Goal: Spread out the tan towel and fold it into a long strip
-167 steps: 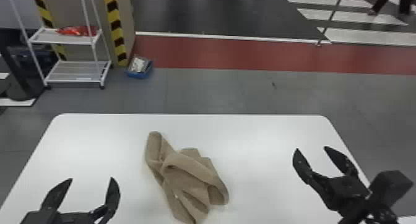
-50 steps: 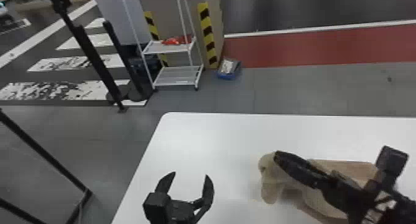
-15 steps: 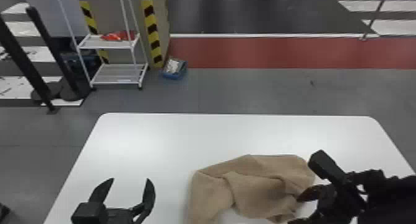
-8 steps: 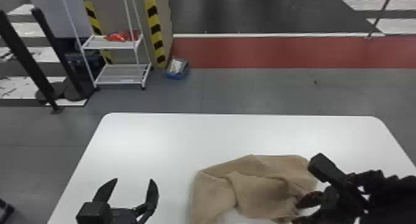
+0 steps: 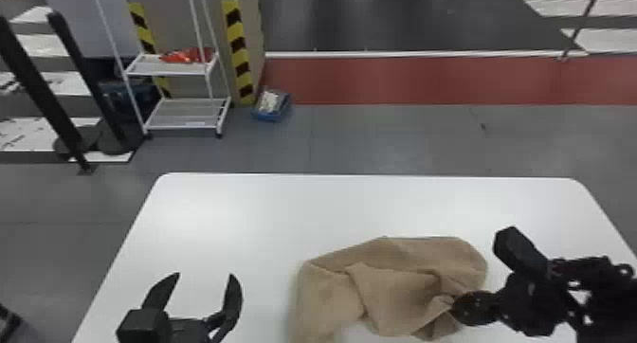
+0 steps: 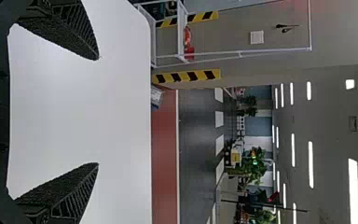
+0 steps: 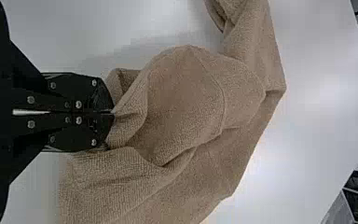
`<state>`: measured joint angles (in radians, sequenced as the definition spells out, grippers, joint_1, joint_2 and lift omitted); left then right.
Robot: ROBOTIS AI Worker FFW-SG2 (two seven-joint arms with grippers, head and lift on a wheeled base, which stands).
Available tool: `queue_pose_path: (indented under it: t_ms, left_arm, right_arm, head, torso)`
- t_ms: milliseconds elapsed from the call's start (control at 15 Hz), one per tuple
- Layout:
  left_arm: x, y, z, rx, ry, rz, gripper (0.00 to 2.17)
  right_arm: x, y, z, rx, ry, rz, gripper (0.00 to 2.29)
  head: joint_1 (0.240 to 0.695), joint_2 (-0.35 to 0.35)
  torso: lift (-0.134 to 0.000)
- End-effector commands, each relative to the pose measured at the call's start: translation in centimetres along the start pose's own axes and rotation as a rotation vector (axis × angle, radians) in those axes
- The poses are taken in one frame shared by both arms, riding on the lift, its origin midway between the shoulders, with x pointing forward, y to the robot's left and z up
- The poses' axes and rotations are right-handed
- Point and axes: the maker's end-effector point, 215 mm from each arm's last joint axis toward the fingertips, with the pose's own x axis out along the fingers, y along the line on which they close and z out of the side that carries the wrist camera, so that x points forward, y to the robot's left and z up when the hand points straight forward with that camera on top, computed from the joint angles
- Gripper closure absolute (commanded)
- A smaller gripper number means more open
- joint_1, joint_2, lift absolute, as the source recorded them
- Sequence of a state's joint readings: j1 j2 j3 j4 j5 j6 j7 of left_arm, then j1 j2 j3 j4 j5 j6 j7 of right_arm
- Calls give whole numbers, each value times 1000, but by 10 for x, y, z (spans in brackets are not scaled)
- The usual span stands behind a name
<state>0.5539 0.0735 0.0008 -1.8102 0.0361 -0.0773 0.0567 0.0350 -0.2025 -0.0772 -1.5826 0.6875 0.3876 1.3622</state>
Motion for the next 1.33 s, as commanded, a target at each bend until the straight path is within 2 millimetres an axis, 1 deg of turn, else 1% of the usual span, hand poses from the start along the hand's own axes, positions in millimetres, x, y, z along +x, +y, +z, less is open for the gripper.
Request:
queue_pose_path:
  t_ms: [0, 67, 133, 200, 267, 333, 400, 467, 533, 600, 667, 733, 800, 867, 1000, 1067, 1133, 1200, 1267]
  left_arm:
    - [0, 0, 2, 1, -3, 0, 70]
    - [0, 0, 1, 1, 1, 0, 70]
    - [1, 0, -2, 2, 14, 0, 70]
    - [1, 0, -3, 2, 17, 0, 70]
    - [1, 0, -3, 4, 17, 0, 70]
    - [1, -1, -3, 3, 17, -1, 70]
    - [1, -1, -3, 3, 17, -1, 70]
    - [1, 0, -3, 2, 17, 0, 70]
    - [0, 0, -4, 2, 18, 0, 70]
    - [-1, 2, -4, 3, 17, 3, 70]
    - [-2, 5, -3, 4, 16, 7, 70]
    - [-2, 6, -5, 5, 19, 10, 70]
    - [-2, 7, -6, 6, 21, 12, 70]
    - [-3, 7, -7, 5, 25, 12, 70]
    - [-1, 5, -6, 5, 21, 8, 70]
    - [0, 5, -5, 5, 19, 6, 70]
    - [0, 5, -6, 5, 22, 6, 70]
    - [0, 5, -7, 5, 24, 6, 70]
    - [0, 5, -7, 5, 24, 6, 70]
  right_arm:
    - [-35, -24, 12, 71, -137, -50, 1794]
    - [-68, -44, 21, 117, -237, -101, 1794]
    - [-105, -63, 40, 150, -340, -151, 1794]
    - [-126, -74, 45, 196, -386, -174, 1794]
    - [-142, -84, 61, 233, -442, -185, 1794]
    - [-151, -90, 74, 269, -493, -180, 1794]
    - [-153, -91, 89, 270, -531, -167, 1794]
    - [-133, -84, 98, 273, -521, -131, 1791]
    - [-97, -70, 96, 241, -437, -86, 1791]
    - [-67, -56, 90, 205, -359, -49, 1781]
    - [-40, -40, 81, 144, -287, -21, 1551]
    - [-28, -31, 73, 91, -244, -12, 1018]
    - [-24, -26, 66, 89, -231, -9, 53]
    - [-29, -30, 60, 103, -232, -21, -2]
    - [-48, -40, 47, 130, -246, -66, 33]
    - [-60, -43, 42, 140, -263, -89, 49]
    - [-69, -44, 34, 153, -271, -109, 56]
    - [-74, -43, 27, 161, -264, -118, 60]
    - [-73, -36, 12, 187, -237, -112, 70]
  head:
    - [695, 36]
    - [695, 18]
    - [695, 4]
    - [695, -12]
    - [695, -31]
    - [695, -46]
    - [695, -66]
    - [695, -67]
    - [695, -60]
    - [695, -49]
    - [695, -32]
    - [695, -9]
    - [695, 32]
    - [695, 48]
    - [695, 57]
    - [695, 51]
    - [695, 29]
    - [695, 14]
    - [695, 0]
  torso:
    - [0]
    - [0]
    - [0]
    - [0]
    - [0]
    - [0]
    - [0]
    - [0]
    - [0]
    - [0]
    - [0]
    - [0]
    - [0]
    - [0]
    - [0]
    - [0]
    - [0]
    - [0]
    - [0]
